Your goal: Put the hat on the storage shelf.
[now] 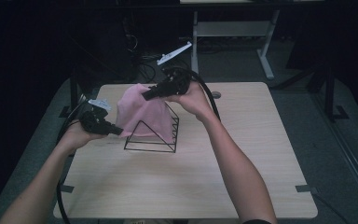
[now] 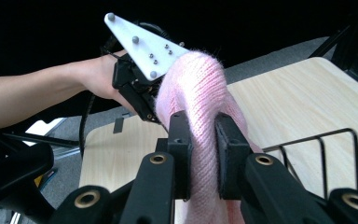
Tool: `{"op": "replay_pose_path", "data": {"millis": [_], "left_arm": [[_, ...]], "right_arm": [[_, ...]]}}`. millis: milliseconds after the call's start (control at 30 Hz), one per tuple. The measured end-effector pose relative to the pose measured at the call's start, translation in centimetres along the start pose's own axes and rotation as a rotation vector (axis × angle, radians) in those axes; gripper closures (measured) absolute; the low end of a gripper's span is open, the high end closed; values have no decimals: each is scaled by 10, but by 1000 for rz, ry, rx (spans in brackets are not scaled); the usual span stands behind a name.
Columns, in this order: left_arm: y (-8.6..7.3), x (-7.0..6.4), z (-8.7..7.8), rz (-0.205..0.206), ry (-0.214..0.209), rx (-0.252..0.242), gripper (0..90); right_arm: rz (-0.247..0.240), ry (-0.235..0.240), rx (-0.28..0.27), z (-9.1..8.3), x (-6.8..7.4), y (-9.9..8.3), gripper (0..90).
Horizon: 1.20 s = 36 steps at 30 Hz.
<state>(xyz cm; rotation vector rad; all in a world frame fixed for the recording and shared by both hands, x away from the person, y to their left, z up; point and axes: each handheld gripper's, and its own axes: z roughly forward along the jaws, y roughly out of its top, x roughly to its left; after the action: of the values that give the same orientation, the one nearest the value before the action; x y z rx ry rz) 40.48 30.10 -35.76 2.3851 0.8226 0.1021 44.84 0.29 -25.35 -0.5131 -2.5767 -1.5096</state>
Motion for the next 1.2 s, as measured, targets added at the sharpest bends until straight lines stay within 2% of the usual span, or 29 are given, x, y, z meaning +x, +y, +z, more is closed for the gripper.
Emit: {"op": "replay_pose_path", "data": {"millis": [133,233,333,400,533,667,767,867,1033,1200], "left_arm": [[-2,1,4,13,11,19,830],[-6,2,8,-3,10,13,830],[-10,3,12,-4,9,17,830],[-11,2,14,6,28,25,830],[-14,3,20,8,27,36,830],[-19,5,25,-11,21,32,830],[-20,5,27,-1,30,42,828],[-22,6,32,6,28,54,827],[-28,7,41,-12,29,53,827],[-27,6,47,9,44,70,824]], "right_arm": [[-4,9,18,5,0,-6,783],[3,12,20,7,0,-9,781],[6,18,27,10,-1,-12,781],[3,25,36,13,-2,-14,780],[-3,30,46,17,-2,-17,779],[6,39,59,21,-3,-22,778],[14,39,73,23,-4,-26,775],[4,33,85,25,-5,-29,772],[-17,29,129,30,-4,-33,768],[-9,40,129,34,-5,-37,765]]}}
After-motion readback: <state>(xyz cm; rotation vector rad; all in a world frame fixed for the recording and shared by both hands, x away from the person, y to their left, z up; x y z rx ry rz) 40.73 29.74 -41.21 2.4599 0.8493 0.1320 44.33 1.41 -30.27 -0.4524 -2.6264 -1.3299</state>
